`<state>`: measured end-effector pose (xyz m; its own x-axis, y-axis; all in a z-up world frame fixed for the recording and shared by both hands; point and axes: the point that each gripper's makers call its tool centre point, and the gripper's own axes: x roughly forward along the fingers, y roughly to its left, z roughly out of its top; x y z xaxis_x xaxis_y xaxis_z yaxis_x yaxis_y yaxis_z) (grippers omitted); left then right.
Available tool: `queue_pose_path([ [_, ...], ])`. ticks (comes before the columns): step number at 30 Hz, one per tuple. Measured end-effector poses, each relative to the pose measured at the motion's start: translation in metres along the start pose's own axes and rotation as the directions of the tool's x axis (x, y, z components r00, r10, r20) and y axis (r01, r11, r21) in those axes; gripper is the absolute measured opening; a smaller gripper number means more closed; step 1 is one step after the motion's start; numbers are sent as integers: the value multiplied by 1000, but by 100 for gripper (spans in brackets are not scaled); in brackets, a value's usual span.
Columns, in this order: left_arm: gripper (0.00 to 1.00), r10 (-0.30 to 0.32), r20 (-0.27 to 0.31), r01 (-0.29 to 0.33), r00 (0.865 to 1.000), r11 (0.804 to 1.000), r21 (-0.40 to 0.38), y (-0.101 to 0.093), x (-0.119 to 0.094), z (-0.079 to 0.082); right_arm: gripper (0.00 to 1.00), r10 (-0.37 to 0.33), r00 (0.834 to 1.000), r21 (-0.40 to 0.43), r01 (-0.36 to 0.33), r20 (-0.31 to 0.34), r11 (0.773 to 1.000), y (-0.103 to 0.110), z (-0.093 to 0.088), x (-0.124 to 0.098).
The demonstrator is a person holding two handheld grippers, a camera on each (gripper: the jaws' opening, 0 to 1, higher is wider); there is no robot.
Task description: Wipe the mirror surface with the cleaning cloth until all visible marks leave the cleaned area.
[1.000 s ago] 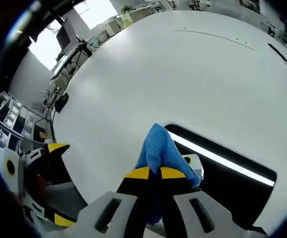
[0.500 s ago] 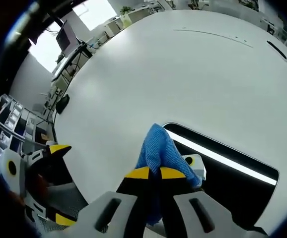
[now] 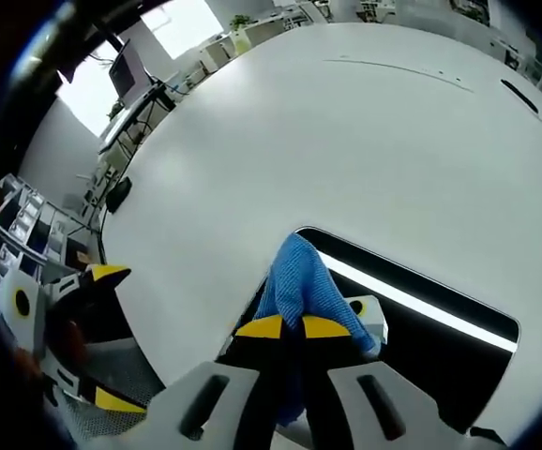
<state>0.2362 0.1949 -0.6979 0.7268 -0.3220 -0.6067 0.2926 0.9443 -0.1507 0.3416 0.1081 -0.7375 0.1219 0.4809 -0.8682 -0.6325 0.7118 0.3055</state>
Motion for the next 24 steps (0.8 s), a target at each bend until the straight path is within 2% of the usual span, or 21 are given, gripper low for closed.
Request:
queue_pose_path([
  [7,91,-8,8,8,1000,1000,-5,-2,-1,2,0,11,1000,-4,-12,-4,1000,-6,-6,-5],
  [9,93,-32,18,32,999,999,-9,-7,-1,4,0,12,1000,-7,-12,-7,1000,-9,-8,-7],
  [15,96,-57,15,56,998,998,15,-12,0,2,0,16,1000,-2,-16,-2,1000,-15,-14,-14],
  [18,99,-67,39,65,997,997,37,-15,0,7,0,17,1000,0,-17,-3,1000,-17,-17,-18],
  [24,99,-83,50,81,995,996,49,-20,-1,9,0,16,1000,9,-16,2,1000,-28,-19,-16],
])
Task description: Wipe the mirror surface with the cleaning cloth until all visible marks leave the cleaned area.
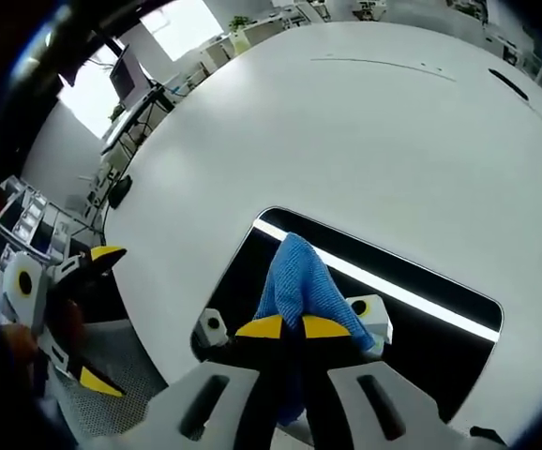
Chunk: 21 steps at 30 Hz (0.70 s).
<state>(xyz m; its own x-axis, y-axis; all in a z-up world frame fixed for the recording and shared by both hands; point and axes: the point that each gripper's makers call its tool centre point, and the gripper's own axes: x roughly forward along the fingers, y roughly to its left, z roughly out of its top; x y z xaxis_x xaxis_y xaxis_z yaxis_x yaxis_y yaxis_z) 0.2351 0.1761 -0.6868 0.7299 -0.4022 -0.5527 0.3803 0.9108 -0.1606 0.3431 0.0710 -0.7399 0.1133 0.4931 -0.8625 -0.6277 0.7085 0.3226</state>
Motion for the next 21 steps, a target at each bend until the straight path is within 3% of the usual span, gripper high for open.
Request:
queue_pose_path([
  [21,99,-5,-25,4,1000,1000,-29,0,1,-4,0,-25,999,33,25,19,999,-32,-21,-28],
])
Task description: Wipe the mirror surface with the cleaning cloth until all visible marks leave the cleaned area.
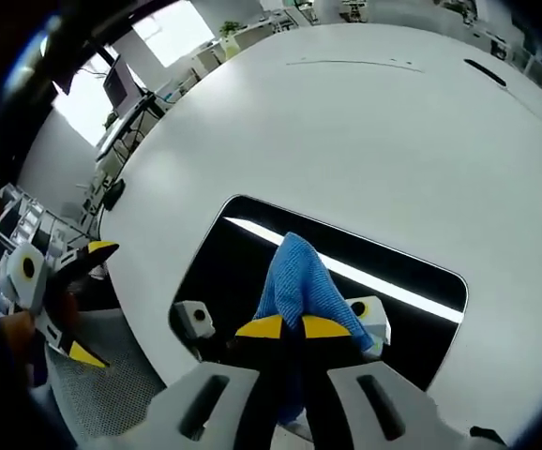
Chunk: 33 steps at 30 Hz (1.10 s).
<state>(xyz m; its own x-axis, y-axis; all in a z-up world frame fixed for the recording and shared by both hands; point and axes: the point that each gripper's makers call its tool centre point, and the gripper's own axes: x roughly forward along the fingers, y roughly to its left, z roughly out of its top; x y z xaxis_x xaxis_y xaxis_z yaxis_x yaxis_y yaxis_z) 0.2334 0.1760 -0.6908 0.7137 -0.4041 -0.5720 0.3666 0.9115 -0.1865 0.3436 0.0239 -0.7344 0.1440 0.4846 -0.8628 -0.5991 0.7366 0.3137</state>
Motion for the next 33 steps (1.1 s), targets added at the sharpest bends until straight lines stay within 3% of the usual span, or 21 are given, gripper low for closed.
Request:
queue_pose_path([
  [33,99,-17,-5,17,1000,1000,-21,-5,-1,-1,0,-41,999,75,40,22,996,-56,-26,-33],
])
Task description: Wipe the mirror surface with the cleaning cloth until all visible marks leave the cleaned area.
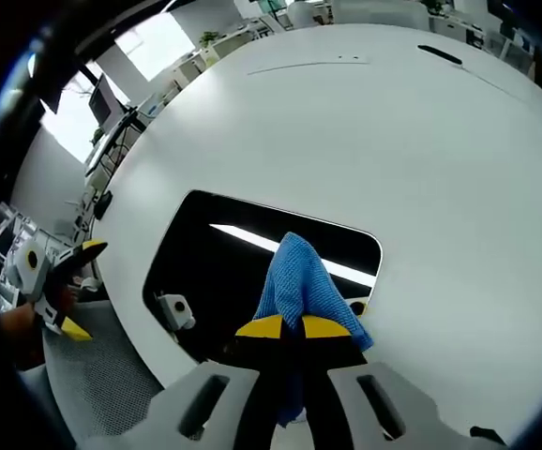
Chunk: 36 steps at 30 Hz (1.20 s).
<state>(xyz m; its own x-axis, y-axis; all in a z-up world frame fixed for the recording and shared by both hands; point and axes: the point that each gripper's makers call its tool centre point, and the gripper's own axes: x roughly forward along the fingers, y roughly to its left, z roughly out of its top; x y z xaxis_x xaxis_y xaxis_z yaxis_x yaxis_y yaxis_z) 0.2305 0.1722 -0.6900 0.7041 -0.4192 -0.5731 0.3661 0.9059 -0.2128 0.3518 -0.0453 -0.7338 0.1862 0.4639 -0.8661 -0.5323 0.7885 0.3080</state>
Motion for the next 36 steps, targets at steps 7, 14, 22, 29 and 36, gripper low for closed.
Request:
queue_pose_path([
  [7,99,-3,-2,3,1000,1000,-3,-2,-1,0,0,-7,1000,11,7,3,1000,-5,-2,-4],
  [14,99,-2,-1,2,1000,1000,-11,-2,-1,1,0,-11,1000,19,11,5,1000,-12,-5,-8],
  [22,99,-2,-2,2,1000,1000,-9,-3,-1,1,0,-19,1000,27,19,7,999,-18,-4,-6],
  [29,99,2,-2,-2,1000,1000,-14,-2,-1,1,0,-20,1000,58,20,9,998,-27,-5,-6],
  [36,99,6,1,-6,1000,1000,-9,-1,-2,2,0,-43,999,64,43,4,997,-36,-8,-10],
])
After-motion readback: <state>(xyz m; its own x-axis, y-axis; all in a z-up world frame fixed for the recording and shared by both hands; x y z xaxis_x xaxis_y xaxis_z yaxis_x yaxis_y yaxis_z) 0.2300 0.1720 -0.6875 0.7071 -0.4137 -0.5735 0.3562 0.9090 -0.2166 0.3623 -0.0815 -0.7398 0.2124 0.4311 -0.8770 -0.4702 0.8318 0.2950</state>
